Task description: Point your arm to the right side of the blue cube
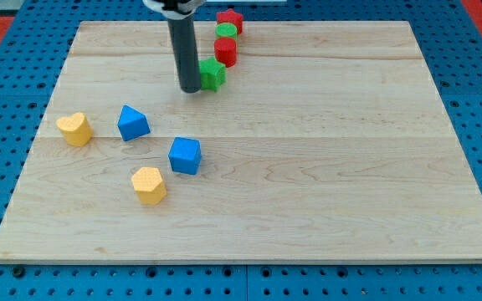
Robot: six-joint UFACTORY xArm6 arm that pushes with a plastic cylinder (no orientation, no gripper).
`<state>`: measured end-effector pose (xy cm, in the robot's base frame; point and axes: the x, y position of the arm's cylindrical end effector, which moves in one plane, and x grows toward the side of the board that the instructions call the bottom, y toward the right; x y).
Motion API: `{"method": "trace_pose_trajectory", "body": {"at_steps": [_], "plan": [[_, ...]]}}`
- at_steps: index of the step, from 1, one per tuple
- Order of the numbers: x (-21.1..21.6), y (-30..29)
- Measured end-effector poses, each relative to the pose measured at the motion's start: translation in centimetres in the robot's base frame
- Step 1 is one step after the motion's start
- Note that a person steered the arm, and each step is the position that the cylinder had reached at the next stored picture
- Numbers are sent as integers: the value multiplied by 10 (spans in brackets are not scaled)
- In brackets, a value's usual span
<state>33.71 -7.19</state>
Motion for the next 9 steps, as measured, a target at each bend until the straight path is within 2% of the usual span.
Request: {"method": "trace_pose_trajectory", "body": {"at_steps": [2, 3, 4, 5, 6, 7, 8, 9], "plan": [[-10, 6], [34, 6], [42, -32], [99, -28], [102, 25], [104, 28], [136, 49], [153, 41]]}}
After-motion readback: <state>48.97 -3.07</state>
